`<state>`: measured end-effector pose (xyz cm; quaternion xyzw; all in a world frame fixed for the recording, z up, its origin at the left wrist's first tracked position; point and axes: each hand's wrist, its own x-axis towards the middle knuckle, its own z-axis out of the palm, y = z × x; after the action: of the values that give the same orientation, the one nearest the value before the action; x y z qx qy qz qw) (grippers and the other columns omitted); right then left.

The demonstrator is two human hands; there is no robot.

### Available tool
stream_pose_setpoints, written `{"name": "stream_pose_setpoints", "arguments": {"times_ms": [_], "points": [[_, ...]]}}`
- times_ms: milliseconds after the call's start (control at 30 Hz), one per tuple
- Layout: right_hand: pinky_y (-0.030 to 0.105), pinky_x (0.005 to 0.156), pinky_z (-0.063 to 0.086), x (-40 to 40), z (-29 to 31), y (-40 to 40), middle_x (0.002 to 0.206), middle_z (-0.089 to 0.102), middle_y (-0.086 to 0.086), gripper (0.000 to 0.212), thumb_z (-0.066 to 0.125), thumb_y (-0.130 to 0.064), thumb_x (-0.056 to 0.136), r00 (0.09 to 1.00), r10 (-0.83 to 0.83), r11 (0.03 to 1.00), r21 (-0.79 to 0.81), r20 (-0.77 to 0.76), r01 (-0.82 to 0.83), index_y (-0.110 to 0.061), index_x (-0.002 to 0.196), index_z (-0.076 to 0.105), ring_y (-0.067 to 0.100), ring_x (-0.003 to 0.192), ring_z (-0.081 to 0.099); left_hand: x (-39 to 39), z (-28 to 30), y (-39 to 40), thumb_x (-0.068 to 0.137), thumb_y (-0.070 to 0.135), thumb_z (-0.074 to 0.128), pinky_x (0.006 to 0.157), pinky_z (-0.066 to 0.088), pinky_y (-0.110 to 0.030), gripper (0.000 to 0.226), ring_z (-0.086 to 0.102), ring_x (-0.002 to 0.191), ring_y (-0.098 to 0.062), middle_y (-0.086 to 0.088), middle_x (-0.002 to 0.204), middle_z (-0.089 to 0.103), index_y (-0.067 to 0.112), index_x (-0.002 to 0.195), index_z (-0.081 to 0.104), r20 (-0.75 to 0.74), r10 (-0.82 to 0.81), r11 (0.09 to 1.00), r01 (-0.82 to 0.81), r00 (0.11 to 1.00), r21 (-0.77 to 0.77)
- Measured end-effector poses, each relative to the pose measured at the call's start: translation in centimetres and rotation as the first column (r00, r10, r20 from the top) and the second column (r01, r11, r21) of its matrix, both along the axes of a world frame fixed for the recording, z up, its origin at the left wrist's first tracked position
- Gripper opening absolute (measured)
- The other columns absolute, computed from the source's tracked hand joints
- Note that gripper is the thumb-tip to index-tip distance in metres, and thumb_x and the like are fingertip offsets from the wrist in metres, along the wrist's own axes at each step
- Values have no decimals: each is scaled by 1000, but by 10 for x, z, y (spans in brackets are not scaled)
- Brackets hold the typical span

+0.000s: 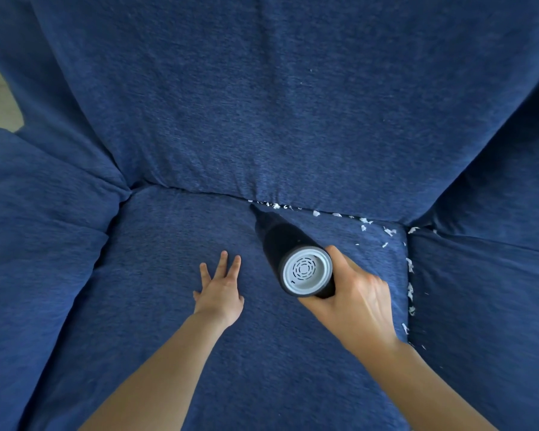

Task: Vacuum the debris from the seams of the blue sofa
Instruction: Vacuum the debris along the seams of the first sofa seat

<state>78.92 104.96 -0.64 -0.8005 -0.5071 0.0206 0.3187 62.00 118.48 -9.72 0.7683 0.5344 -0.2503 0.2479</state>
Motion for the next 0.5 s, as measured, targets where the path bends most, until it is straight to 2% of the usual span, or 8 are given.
{"name": "stream_pose_setpoints", "arguments": {"times_ms": [100,233,367,500], "points": [[24,41,33,5,-3,-4,63,63,-9,43,72,-52,62,1000,3,1000,-7,-1,-3,-27,84,46,23,43,58,4,1,1,99,24,50,113,26,-60,82,-22,145,-34,13,157,-27,36,152,-11,8,30,999,-30,1000,-32],[22,43,28,7,-4,10,65,65,-9,39,68,-51,62,1000,12,999,-47,0,-12,-25,85,51,22,43,58,3,1,3,99,27,48,112,25,-61,78,-22,145,-34,13,158,-24,36,153,-8,20,39,999,-39,999,-36],[23,45,28,6,-6,27,66,65,-8,40,76,-46,59,999,23,997,-73,36,-21,-21,83,56,24,44,59,5,-6,-5,101,30,38,115,17,-61,65,-19,147,-32,10,161,-16,31,154,2,60,30,996,-35,998,79],[22,42,30,8,-4,24,62,63,-8,40,73,-50,61,998,19,998,-53,60,-16,-22,82,54,22,40,56,6,-11,-9,102,33,32,117,11,-60,60,-21,146,-30,10,161,-17,29,154,1,99,19,992,-31,995,123]]}}
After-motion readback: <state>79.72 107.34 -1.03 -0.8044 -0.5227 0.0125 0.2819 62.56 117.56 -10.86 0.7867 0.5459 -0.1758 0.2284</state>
